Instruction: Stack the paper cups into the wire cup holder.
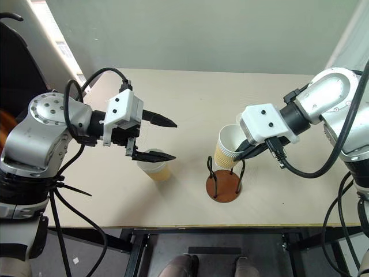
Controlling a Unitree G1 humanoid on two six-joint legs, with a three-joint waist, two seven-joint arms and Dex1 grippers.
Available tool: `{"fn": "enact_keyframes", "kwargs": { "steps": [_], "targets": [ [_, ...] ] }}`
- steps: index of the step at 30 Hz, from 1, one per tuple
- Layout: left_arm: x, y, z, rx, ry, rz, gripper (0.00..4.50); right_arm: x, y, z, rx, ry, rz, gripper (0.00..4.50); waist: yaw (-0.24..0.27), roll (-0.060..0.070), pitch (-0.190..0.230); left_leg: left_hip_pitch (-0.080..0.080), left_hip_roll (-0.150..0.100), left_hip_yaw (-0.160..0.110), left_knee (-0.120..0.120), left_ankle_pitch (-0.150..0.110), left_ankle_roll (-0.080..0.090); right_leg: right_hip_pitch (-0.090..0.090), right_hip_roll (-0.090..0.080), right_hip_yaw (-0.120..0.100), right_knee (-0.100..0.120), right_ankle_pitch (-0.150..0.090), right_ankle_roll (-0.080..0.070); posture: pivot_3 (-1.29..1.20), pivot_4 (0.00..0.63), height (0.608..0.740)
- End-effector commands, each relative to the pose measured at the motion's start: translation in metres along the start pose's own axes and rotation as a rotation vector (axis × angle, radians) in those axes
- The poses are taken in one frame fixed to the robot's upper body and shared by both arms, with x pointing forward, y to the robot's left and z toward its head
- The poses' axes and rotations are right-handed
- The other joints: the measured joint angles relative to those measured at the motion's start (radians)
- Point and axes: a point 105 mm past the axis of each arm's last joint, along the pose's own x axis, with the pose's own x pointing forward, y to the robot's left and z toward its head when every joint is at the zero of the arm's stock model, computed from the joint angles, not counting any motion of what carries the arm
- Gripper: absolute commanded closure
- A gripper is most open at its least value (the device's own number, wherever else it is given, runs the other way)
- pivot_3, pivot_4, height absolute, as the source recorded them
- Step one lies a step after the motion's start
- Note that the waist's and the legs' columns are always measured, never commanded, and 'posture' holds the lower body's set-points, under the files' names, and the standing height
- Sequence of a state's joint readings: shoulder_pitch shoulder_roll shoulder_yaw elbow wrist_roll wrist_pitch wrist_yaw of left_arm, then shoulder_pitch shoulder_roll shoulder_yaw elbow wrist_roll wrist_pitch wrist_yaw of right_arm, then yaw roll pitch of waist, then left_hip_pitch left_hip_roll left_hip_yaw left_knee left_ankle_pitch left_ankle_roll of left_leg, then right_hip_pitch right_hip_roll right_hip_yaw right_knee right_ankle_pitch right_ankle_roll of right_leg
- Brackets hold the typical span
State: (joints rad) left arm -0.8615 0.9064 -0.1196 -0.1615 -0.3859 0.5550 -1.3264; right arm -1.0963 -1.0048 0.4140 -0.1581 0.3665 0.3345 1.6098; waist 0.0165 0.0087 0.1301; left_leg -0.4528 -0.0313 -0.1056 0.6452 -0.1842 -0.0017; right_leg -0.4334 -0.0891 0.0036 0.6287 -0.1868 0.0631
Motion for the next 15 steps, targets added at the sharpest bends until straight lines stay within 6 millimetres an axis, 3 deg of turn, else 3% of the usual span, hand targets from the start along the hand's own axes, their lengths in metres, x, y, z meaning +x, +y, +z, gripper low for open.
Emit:
{"fn": "enact_keyframes", "kwargs": {
  "steps": [1, 3, 11, 15],
  "targets": [
    [-0.009, 0.001, 0.008, 0.038, -0.005, 0.03, 0.0, 0.001, 0.001, 0.002, -0.047, 0.029, 0.003, 4.48, 0.0, 0.0, 0.0, 0.0, 0.0, 0.0, 0.0, 0.0, 0.001, 0.0, 0.0, 0.0, 0.0, 0.0, 0.0, 0.0, 0.15, 0.74],
    [-0.009, 0.002, 0.008, 0.036, -0.005, 0.035, 0.0, 0.003, 0.002, -0.004, -0.053, 0.057, 0.009, 4.48, 0.0, 0.0, 0.0, 0.0, 0.0, 0.0, 0.0, -0.001, 0.002, 0.0, 0.0, 0.0, 0.0, 0.0, 0.0, 0.0, 0.15, 0.74],
    [-0.009, 0.005, 0.004, 0.032, 0.013, 0.049, 0.0, -0.004, 0.0, -0.015, -0.041, 0.106, -0.009, 1.93, 0.0, 0.0, 0.0, 0.0, 0.0, 0.0, 0.0, -0.001, 0.002, 0.0, 0.0, 0.0, 0.0, 0.001, -0.001, 0.0, 0.15, 0.74],
    [-0.01, 0.019, 0.001, 0.029, 0.027, 0.137, 0.0, -0.025, -0.032, -0.032, 0.005, 0.148, -0.173, 0.57, -0.001, 0.0, 0.0, 0.0, 0.0, 0.0, 0.0, -0.001, 0.002, 0.0, 0.0, 0.0, 0.0, 0.001, -0.001, 0.0, 0.15, 0.74]
  ]
}}
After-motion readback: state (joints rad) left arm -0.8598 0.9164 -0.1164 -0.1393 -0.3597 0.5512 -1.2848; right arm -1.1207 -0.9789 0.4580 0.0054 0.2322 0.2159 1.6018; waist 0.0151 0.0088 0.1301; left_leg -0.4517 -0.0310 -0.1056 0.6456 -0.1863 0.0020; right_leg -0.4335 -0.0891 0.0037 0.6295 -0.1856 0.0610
